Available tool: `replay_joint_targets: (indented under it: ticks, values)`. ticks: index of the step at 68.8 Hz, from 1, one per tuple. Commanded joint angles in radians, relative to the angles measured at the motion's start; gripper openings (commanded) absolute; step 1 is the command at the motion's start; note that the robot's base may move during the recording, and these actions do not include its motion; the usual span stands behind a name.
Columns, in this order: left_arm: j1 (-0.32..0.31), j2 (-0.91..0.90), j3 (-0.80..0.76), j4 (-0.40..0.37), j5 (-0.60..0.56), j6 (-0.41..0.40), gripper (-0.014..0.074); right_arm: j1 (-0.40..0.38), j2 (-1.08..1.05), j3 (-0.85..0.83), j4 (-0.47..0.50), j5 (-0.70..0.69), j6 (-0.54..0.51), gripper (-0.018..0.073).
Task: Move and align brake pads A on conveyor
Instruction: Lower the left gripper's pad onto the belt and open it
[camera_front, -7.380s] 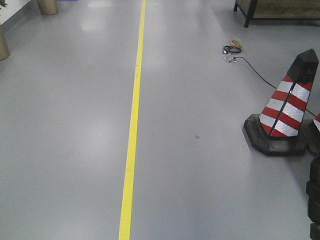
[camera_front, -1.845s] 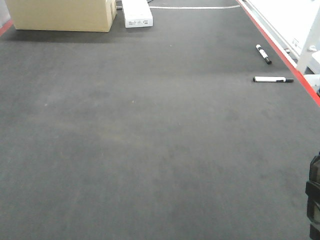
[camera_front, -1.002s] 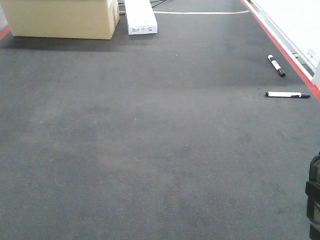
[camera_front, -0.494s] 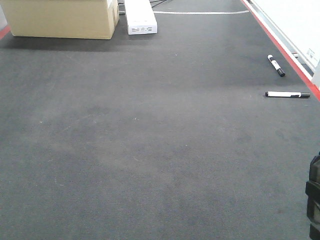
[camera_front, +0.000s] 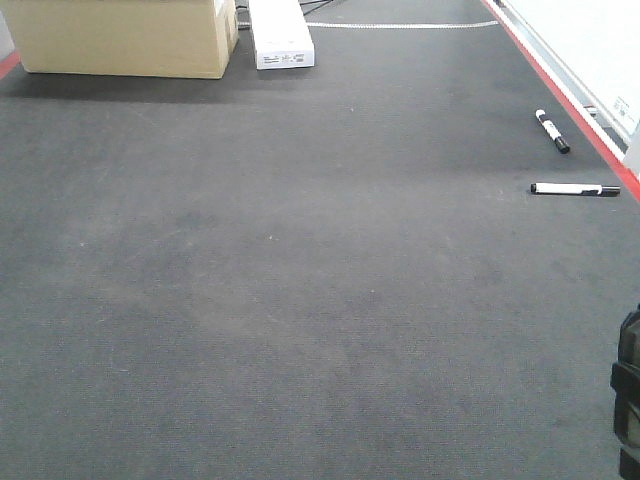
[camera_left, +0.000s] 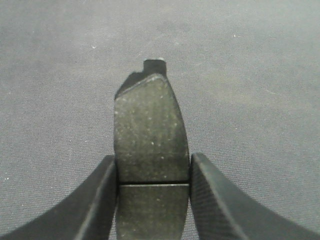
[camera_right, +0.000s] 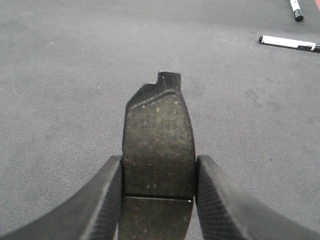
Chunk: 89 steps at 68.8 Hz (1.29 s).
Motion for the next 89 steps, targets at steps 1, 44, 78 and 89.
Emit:
replay_joint_targets:
  ticks: [1, 44, 78, 89]
  values:
    - [0.0, 0.003, -0.029, -0.017, -0.083, -0.006, -0.0006, 0.001, 0.004, -0.032, -0.004, -0.09, -0.005, -0.0005]
    - [0.0, 0.587, -0.314, -0.031, -0.108, -0.006, 0.0004, 0.001, 0.004, -0.032, -0.004, -0.092, -0.005, -0.0005]
    - [0.0, 1.092, -0.499, -0.03, -0.1, -0.006, 0.0007, 0.001, 0.004, -0.032, -0.004, -0.091, -0.005, -0.0005]
    - [0.0, 1.183, -0.534, -0.03, -0.065, -0.006, 0.0022, 0.001, 0.004, -0.032, -0.004, -0.091, -0.005, -0.0005]
